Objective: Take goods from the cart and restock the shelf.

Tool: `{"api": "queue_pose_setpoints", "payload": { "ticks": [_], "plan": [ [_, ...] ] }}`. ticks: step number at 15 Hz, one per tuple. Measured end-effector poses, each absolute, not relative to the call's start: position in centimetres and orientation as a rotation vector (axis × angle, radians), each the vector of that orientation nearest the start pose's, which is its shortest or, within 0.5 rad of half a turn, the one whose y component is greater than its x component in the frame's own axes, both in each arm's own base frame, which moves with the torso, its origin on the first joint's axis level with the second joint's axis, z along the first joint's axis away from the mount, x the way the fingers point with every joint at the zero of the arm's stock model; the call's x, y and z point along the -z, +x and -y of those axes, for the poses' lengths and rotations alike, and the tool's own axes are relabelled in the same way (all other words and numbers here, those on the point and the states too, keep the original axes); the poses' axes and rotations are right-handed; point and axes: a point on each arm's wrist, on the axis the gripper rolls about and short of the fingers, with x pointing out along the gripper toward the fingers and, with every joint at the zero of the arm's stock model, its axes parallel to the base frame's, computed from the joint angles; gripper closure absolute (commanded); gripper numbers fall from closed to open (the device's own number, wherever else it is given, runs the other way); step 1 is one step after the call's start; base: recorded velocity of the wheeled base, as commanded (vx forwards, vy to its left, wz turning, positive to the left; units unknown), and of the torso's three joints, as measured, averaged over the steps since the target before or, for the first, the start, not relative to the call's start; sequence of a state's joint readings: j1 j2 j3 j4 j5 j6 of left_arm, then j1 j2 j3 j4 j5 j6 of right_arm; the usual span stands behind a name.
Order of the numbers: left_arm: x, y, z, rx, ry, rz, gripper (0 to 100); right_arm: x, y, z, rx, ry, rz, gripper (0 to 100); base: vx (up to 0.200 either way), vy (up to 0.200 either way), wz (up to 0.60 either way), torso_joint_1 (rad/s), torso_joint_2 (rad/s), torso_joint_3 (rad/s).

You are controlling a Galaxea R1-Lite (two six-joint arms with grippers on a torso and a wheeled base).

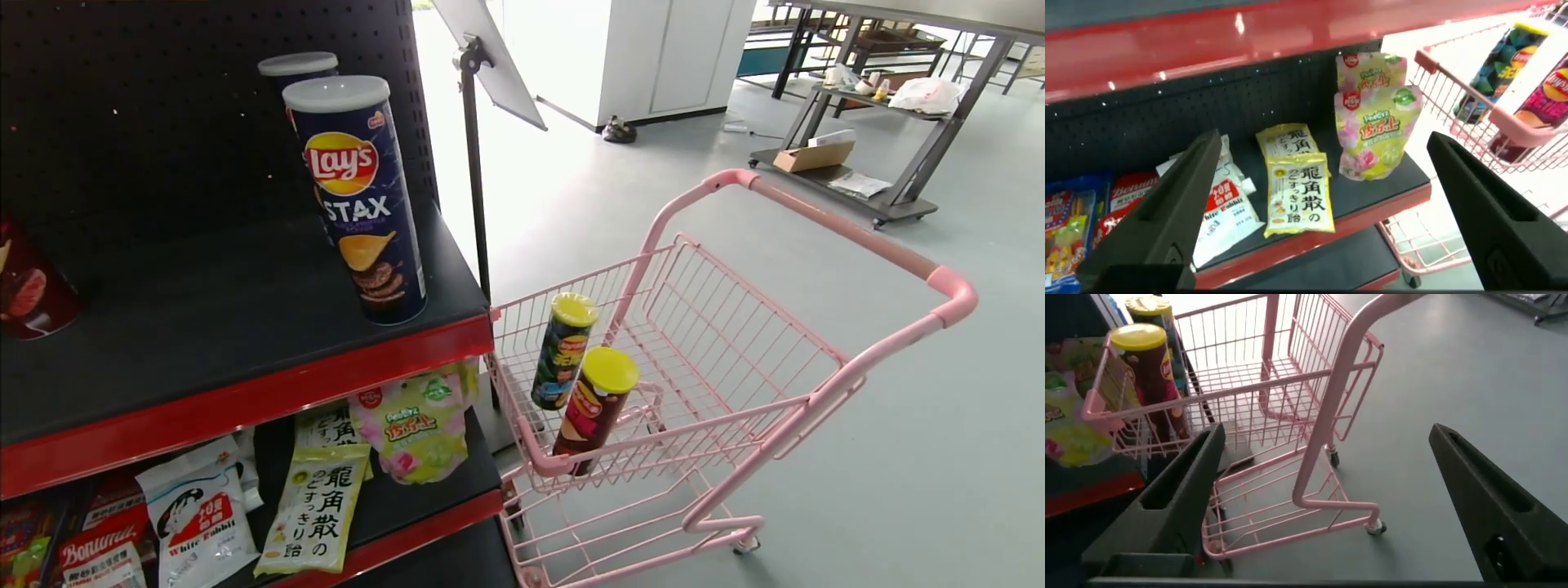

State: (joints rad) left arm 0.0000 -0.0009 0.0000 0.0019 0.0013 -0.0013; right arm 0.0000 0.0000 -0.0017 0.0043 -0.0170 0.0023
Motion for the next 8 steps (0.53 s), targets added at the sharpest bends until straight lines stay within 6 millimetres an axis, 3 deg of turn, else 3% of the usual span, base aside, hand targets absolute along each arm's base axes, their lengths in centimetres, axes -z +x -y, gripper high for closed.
{"api": "queue_pose_setpoints", "payload": {
  "ticks": [3, 8],
  "plan": [
    [-7.53, -2.29, 0.0, -0.001, -0.001, -0.001, 0, -7.55, -2.29, 0.04, 0.017, -0.004, -0.003, 0, 0.0, 0.0, 0.0, -0.123, 0.4, 0.279],
    [-7.52, -2.29, 0.0, -0.001, -0.001, -0.002, 0, -7.56, -2.2, 0.03, 0.004, -0.01, -0.017, 0, 0.0, 0.0, 0.0, -0.015, 0.06, 0.039]
  ]
}}
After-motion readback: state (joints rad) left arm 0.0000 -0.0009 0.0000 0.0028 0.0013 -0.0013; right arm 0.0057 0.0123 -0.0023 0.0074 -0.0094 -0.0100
